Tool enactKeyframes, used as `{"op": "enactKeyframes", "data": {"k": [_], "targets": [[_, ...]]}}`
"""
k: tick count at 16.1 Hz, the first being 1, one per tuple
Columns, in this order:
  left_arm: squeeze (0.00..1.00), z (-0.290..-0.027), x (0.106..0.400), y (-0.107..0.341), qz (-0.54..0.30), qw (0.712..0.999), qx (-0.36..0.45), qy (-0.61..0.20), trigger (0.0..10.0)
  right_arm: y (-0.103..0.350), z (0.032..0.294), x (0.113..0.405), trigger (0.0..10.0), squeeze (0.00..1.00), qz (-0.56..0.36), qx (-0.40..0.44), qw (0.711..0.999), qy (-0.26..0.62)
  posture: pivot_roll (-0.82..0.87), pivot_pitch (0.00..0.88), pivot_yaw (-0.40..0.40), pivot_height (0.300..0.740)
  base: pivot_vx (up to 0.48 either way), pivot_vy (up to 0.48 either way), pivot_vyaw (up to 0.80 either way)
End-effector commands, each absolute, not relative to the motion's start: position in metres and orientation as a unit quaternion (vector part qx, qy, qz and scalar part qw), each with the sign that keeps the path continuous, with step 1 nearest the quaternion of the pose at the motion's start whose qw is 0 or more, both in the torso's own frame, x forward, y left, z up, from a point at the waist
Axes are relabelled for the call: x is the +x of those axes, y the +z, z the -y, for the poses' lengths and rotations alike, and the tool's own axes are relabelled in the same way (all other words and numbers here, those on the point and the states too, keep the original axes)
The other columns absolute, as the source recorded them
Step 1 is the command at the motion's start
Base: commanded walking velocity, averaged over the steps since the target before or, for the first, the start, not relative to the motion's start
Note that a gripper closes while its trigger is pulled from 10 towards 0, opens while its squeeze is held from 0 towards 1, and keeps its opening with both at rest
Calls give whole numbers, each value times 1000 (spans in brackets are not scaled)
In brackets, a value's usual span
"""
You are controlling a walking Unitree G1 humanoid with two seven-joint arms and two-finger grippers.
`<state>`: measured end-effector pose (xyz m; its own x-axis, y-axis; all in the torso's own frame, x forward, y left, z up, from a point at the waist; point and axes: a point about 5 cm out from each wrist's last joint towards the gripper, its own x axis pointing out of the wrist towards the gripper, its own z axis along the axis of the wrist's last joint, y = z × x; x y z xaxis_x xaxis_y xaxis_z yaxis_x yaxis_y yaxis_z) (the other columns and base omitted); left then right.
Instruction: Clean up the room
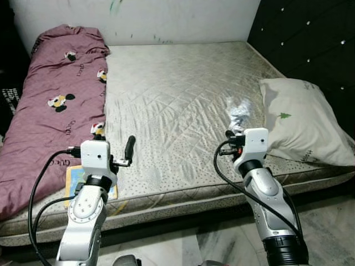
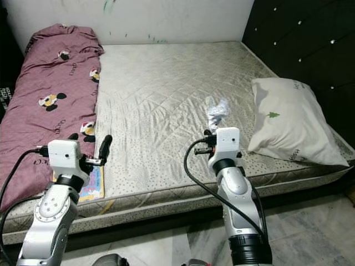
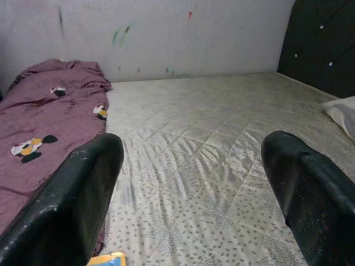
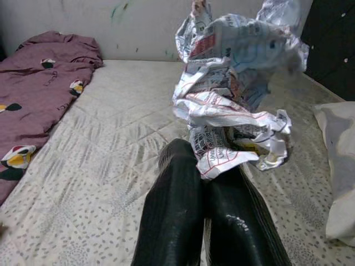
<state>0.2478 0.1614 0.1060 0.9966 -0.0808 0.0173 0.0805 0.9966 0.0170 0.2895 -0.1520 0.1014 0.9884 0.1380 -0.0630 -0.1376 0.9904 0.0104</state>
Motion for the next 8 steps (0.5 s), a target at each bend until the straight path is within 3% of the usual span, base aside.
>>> {"op": "enactKeyframes", "data": {"k": [1, 8], "targets": [[0, -160, 248, 110, 17, 999, 4, -48, 10000, 103, 158, 291, 10000, 0, -28, 3, 998, 58, -32, 2, -41, 740, 0, 465, 0], [0, -160, 248, 110, 17, 999, 1, -49, 10000, 103, 158, 291, 10000, 0, -29, 3, 998, 58, -36, 6, -39, 740, 0, 469, 0]]}}
